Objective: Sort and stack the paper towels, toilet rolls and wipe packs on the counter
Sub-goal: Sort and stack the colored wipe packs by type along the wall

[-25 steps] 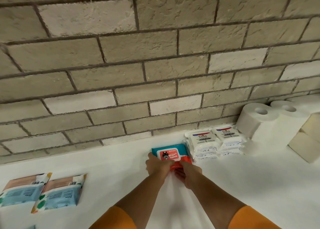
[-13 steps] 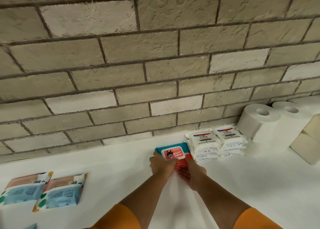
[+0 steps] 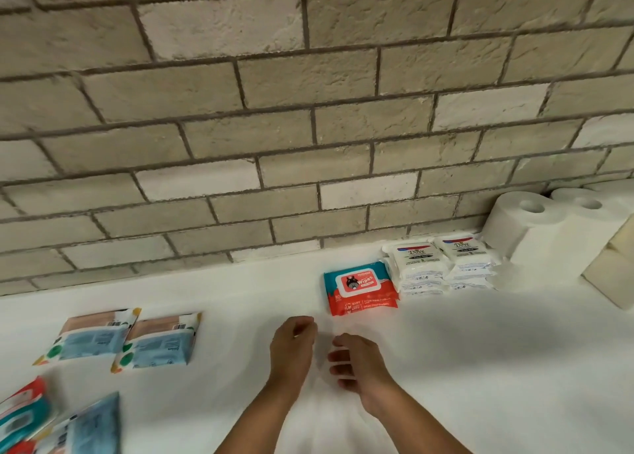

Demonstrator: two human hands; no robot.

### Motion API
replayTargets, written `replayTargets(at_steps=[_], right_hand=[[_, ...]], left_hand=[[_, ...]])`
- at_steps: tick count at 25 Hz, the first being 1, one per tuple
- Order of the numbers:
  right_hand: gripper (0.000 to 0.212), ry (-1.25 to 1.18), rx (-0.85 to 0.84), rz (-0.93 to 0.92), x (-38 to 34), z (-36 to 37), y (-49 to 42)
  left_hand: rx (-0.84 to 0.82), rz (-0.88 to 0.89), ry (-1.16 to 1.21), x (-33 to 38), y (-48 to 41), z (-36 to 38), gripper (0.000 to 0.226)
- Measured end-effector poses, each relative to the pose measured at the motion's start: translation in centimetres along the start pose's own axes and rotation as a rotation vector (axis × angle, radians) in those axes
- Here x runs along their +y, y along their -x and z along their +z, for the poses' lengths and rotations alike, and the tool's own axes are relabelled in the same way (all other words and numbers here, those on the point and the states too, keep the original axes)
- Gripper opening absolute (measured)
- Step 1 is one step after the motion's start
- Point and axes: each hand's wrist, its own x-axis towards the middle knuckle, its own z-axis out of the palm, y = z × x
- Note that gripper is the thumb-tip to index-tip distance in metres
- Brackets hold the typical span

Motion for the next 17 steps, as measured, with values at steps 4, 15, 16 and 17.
replayTargets(at_steps=[4, 15, 16, 17], right_hand=[[0.022, -0.021, -0.085, -0.056, 1.3, 2.4, 4.0], [0.014, 0.049, -0.287, -0.048, 6.1, 11.3, 10.1], [0.016, 0.063, -0.304, -0.049, 6.4, 12.1, 10.5], [0.018, 0.076, -0.317, -0.053, 6.7, 12.7, 10.8]], left_hand=[[0.035, -0.008, 0.135, -1.3, 3.8, -7.3, 0.01], [0.365, -0.016, 0.121, -8.8, 10.1, -25.8, 0.014], [0.399, -0.033, 0.107, -9.5, 10.5, -27.7, 0.013], [0.436, -0.05, 0.088, -10.1, 10.7, -29.3, 0.012]])
